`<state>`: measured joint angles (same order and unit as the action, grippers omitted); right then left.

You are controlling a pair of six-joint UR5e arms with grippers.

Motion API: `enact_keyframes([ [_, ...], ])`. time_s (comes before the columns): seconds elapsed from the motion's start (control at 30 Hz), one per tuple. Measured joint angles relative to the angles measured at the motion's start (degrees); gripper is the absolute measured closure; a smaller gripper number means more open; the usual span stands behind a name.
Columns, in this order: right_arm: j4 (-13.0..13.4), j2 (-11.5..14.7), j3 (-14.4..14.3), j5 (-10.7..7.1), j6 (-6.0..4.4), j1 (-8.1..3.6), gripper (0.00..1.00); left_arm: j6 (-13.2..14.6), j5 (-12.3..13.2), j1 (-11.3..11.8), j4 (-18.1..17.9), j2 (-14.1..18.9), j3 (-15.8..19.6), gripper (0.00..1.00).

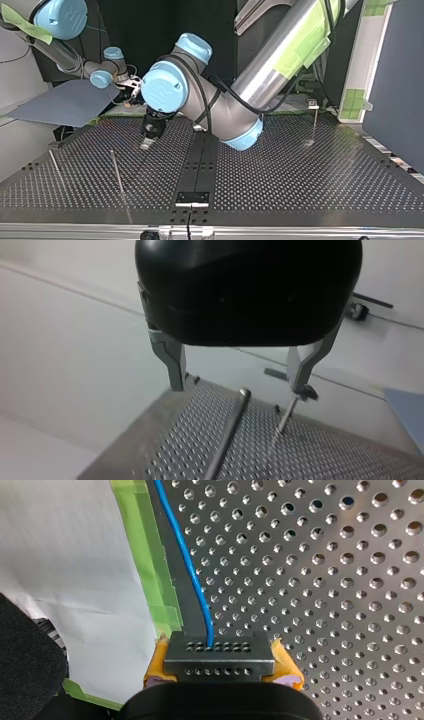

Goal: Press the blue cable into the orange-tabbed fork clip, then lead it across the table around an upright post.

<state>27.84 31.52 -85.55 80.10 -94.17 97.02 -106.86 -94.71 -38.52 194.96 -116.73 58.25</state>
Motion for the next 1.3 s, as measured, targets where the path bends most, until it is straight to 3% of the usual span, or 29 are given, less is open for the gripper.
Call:
enact_keyframes([
  [0.47,0.0,-0.1,0.0,-0.91,0.0,0.15,1.0,-1.7,-7.7,-0.3,6.0,0.0,0.0,0.01],
  [0.97,0.0,-0.2,0.1,-1.45,0.02,0.26,1.0,-1.4,-15.8,-0.4,6.8,0.0,0.0,0.01],
  [1.3,0.1,-0.4,0.1,-1.91,0.03,0.19,1.0,1.2,-16.2,-0.4,6.4,0.1,0.0,0.01],
])
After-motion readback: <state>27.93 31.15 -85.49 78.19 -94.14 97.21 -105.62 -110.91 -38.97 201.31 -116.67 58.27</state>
